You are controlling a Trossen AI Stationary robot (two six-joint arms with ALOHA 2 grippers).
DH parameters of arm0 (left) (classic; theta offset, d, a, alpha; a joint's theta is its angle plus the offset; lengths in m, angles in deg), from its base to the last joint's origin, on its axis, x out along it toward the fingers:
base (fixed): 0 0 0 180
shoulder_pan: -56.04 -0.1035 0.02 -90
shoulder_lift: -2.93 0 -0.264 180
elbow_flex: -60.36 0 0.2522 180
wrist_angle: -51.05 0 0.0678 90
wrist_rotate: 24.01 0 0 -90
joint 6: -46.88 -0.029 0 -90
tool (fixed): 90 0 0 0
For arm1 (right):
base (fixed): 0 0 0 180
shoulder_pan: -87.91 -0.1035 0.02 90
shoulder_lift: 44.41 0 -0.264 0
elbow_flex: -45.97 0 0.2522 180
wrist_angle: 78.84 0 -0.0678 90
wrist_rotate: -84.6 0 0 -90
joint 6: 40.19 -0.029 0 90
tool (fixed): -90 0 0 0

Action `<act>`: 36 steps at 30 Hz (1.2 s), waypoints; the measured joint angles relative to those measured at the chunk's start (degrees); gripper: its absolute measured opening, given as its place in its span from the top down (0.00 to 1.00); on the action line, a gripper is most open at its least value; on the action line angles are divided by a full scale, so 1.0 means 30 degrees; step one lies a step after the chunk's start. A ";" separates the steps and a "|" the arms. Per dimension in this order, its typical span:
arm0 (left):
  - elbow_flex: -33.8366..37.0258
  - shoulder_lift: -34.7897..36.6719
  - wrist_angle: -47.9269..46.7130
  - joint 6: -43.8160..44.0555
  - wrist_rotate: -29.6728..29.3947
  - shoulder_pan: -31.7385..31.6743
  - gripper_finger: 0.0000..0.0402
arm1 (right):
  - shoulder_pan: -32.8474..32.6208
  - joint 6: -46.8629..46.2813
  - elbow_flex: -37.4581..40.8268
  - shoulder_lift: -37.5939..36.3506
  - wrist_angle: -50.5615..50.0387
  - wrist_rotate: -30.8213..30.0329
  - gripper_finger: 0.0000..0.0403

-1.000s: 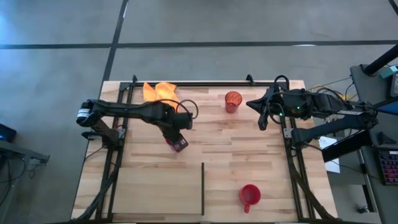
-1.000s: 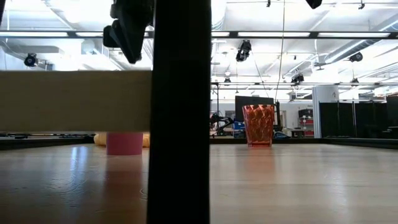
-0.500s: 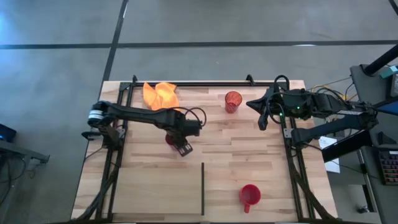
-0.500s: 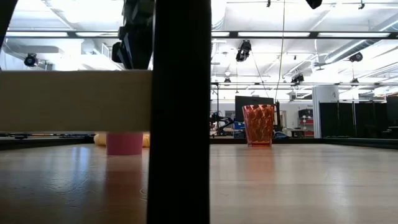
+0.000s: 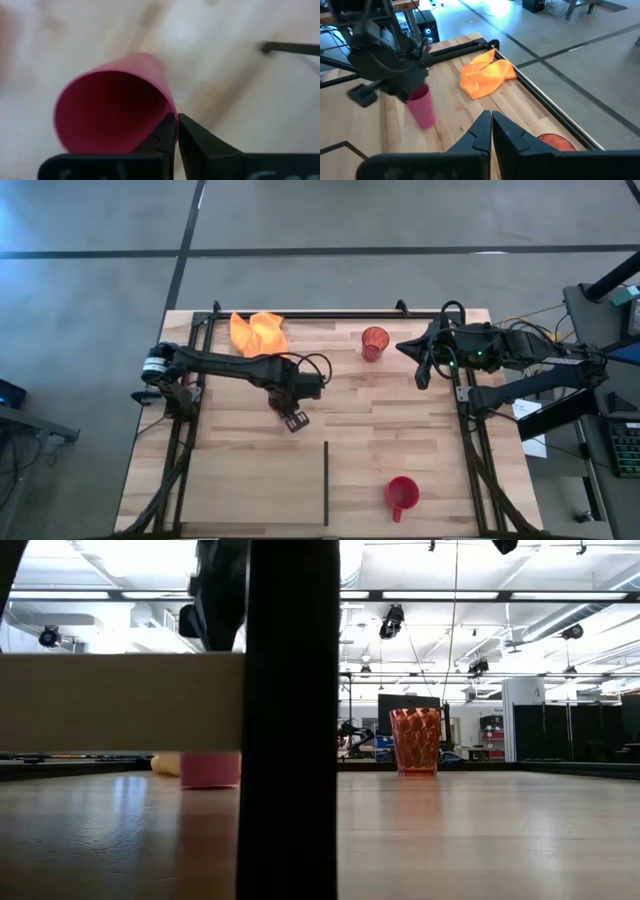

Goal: Stack small to large cups/mugs on shelf
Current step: Put the pink cup on the shelf

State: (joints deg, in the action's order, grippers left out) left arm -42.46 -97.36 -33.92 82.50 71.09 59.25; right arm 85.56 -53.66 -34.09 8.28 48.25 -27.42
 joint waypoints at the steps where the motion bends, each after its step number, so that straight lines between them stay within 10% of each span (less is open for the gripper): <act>1: -0.0350 0.0020 0.0072 0.0013 0.0340 0.0251 1.00 | 0.0000 0.0007 0.0000 0.0000 0.0000 0.0007 0.98; 13: -0.5920 -0.0289 -0.0006 0.1998 0.0532 0.4437 1.00 | 0.0003 0.0216 0.0000 0.0057 0.0012 -0.0190 0.98; 36: -0.5847 -0.2549 0.0929 0.2965 0.0510 0.9387 1.00 | -0.0007 -0.2026 0.0036 0.2142 0.0284 -0.0037 0.98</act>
State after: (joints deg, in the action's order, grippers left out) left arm -60.00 -105.01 -31.13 91.39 72.62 87.41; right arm 85.54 -59.74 -33.98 14.70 49.10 -27.53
